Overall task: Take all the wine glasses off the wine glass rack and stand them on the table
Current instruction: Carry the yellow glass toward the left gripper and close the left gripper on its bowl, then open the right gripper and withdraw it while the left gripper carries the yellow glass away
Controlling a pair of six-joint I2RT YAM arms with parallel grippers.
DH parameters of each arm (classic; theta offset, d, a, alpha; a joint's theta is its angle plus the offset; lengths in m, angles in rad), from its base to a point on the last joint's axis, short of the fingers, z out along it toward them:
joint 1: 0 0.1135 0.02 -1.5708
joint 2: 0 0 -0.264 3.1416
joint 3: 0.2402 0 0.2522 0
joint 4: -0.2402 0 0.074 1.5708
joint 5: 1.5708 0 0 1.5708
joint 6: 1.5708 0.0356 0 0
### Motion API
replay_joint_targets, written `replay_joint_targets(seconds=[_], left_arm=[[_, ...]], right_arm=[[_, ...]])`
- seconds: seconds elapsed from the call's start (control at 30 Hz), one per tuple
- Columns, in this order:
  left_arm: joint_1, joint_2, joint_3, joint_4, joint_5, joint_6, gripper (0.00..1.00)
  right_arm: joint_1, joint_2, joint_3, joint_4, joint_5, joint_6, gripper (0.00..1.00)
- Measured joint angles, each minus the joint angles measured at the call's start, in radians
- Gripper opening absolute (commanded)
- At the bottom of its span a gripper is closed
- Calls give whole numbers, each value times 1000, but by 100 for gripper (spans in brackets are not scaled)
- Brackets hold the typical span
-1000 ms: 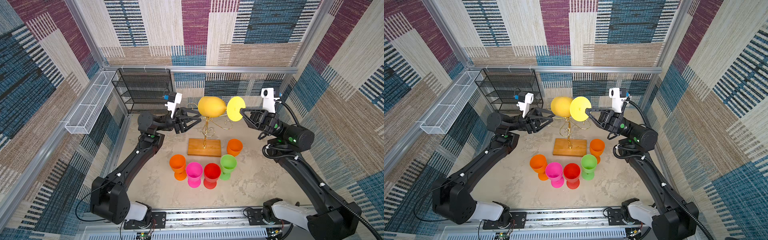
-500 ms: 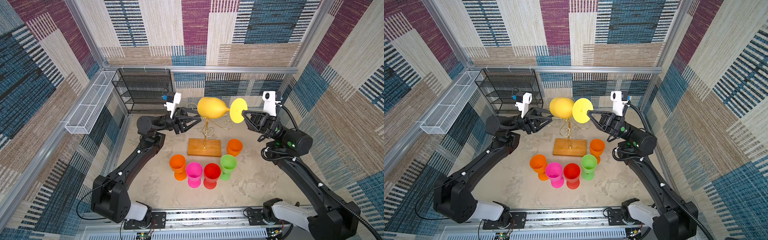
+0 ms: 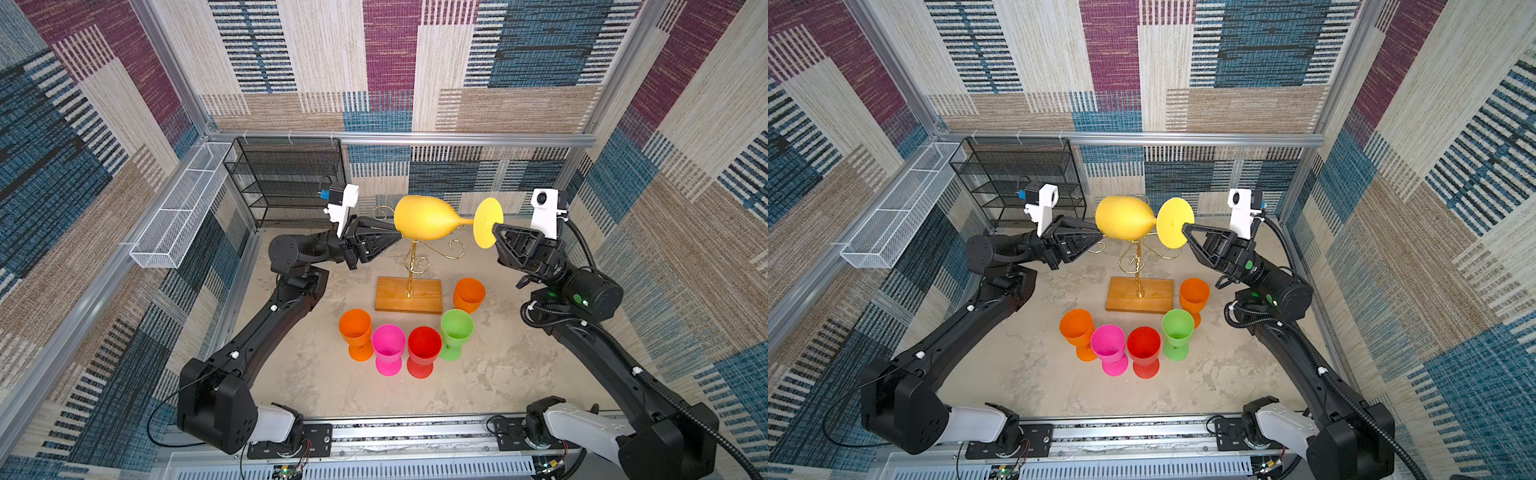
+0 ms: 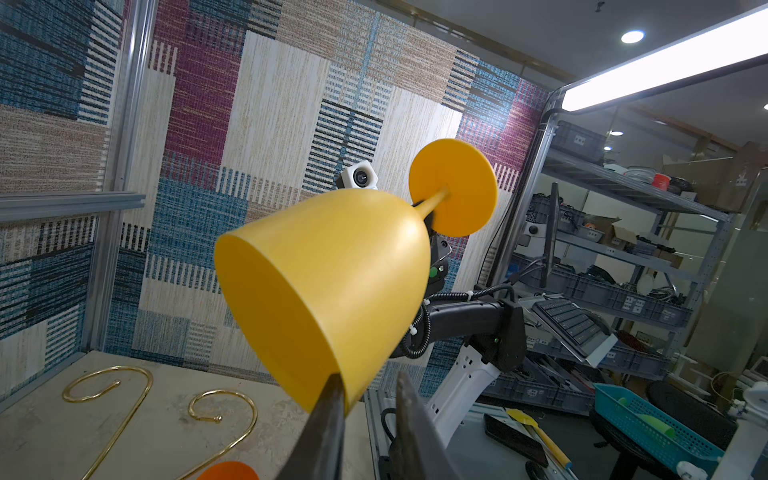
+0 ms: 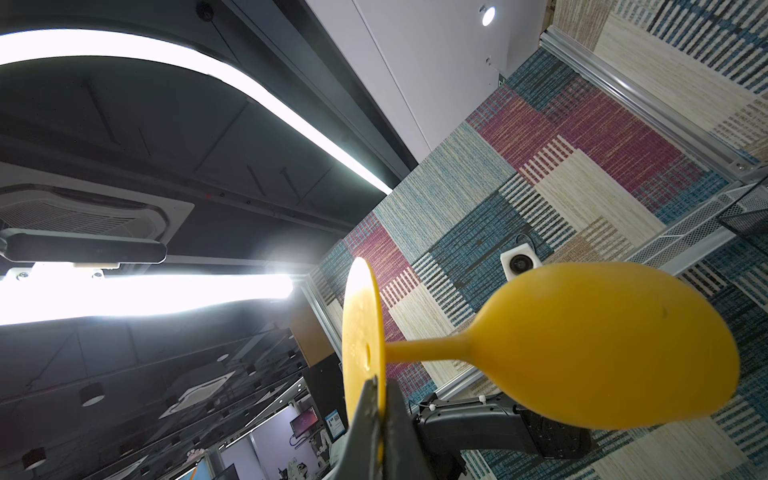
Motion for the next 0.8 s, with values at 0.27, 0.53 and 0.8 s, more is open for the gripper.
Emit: replay_joint_targets(seconds=[0.27, 0.53, 0.8], left_arm=[[-2, -23, -6, -6, -1, -3, 19], [-5, -27, -6, 11, -1, -26, 15], [-12, -31, -8, 90, 10, -59, 4]], right_arm=[[-1, 8, -21, 31, 43, 39, 2], [-2, 25, -52, 67, 69, 82, 3], [-4, 33, -69, 62, 80, 118, 3]])
